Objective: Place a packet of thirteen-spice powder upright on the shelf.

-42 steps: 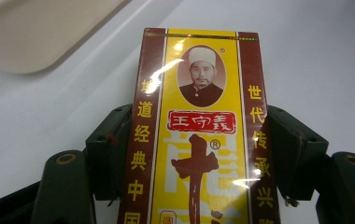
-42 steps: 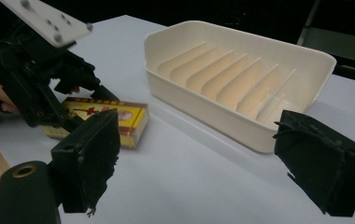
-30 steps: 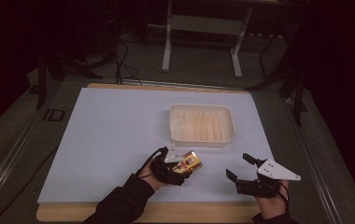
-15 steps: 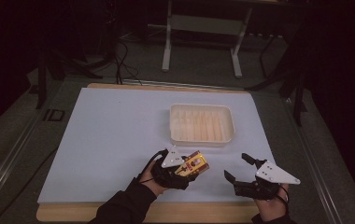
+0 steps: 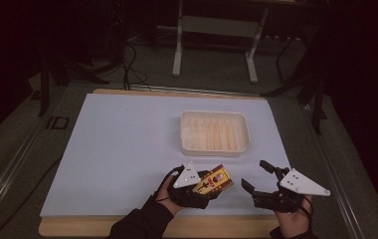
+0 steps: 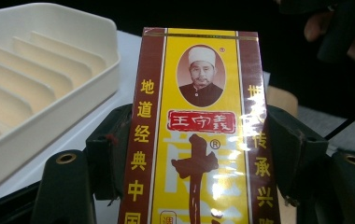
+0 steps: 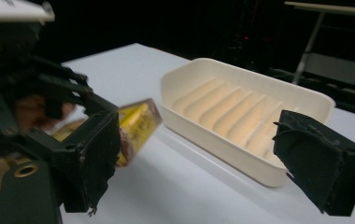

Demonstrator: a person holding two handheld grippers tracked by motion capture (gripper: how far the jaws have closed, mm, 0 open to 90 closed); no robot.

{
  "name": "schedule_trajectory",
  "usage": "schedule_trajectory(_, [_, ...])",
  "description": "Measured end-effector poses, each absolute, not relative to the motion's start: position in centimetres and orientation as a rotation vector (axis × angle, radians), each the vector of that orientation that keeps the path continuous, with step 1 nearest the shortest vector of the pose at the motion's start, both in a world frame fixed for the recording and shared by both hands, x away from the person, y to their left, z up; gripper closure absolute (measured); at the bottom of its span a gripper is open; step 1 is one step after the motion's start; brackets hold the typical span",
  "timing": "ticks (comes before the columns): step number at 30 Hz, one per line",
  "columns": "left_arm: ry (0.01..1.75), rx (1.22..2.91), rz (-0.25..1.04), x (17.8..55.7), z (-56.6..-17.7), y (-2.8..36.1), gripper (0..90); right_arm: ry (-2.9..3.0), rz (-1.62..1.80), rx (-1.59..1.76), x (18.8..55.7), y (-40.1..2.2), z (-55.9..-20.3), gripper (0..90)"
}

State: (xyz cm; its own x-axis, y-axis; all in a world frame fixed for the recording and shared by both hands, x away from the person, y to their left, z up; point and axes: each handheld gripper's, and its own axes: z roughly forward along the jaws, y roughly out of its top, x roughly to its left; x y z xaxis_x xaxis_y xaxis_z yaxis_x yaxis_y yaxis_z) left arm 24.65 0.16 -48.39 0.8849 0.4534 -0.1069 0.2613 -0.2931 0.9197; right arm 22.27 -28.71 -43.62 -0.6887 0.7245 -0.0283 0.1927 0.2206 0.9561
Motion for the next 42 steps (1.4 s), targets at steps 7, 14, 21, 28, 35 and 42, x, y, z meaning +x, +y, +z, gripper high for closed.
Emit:
schedule_trajectory(7, [0.509,1.784,0.253,24.6,-48.3,0.9,33.0,2.009,1.521,0.861,22.5,-28.4,-42.3,14.2])
schedule_trajectory(14, [0.518,1.712,0.334,24.1,-48.5,1.1,33.0,1.962,1.642,0.848,23.0,-27.1,-40.0,13.5])
schedule_trajectory(21, [0.530,1.609,0.332,24.4,-48.8,1.5,33.0,1.971,1.663,0.902,23.8,-24.2,-39.8,10.8])
schedule_trajectory(28, [0.573,1.519,0.370,24.7,-48.4,2.6,33.0,1.995,1.776,1.022,24.9,-21.4,-39.5,17.0])
schedule_trajectory(35, [0.555,1.486,0.444,24.3,-47.9,2.9,33.0,1.991,1.758,1.054,25.8,-18.5,-39.6,29.9])
schedule_trajectory(42, [0.566,1.442,0.526,24.0,-47.6,3.3,33.0,1.972,1.794,1.152,26.5,-17.6,-40.1,37.1])
